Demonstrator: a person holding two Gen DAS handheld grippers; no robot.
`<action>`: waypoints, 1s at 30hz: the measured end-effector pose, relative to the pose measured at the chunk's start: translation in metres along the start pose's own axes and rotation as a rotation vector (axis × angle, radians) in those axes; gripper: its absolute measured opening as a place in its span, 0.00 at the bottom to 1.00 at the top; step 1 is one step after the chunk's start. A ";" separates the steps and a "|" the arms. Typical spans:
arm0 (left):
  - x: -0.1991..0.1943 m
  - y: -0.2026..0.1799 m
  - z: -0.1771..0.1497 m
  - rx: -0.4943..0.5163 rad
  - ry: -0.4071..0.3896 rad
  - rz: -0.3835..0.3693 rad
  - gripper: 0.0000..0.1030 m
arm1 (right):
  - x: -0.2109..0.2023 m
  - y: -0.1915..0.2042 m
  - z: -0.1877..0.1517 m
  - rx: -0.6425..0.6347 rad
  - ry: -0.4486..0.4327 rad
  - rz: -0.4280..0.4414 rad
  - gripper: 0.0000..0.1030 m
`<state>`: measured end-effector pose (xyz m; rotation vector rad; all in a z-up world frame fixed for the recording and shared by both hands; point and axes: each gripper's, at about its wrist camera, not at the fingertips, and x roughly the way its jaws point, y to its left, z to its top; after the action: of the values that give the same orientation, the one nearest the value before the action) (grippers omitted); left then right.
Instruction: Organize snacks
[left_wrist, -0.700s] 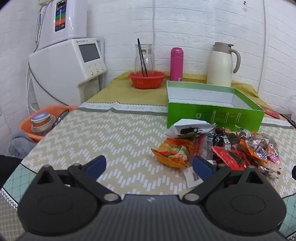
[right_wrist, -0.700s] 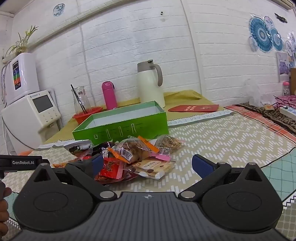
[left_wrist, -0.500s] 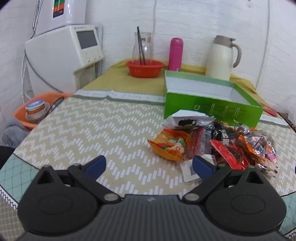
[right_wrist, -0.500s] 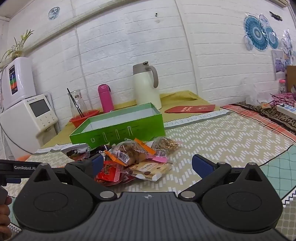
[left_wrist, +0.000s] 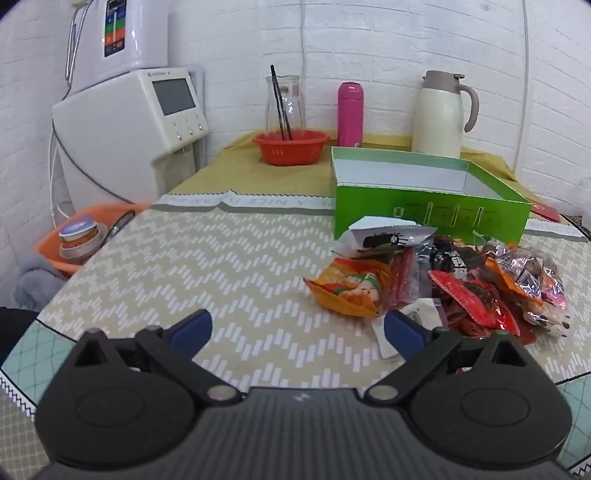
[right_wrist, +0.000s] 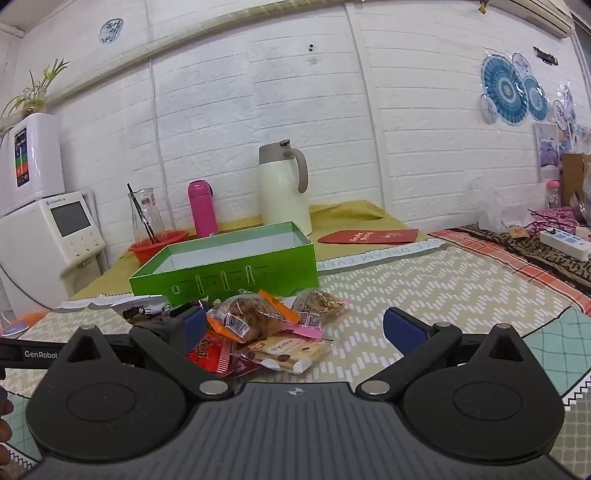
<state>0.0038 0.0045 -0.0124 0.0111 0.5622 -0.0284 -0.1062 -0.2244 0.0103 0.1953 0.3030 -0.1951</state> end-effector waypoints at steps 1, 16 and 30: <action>-0.001 0.002 0.000 -0.010 -0.002 -0.017 0.94 | -0.001 0.000 0.000 0.000 -0.001 0.010 1.00; -0.012 -0.008 -0.010 0.016 -0.004 -0.040 0.94 | -0.014 0.007 -0.002 -0.017 -0.038 0.025 1.00; -0.010 -0.007 -0.012 0.008 0.011 -0.013 0.94 | -0.004 0.002 -0.007 0.043 0.057 0.101 1.00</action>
<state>-0.0114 -0.0016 -0.0175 0.0150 0.5728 -0.0433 -0.1115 -0.2208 0.0056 0.2580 0.3446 -0.0965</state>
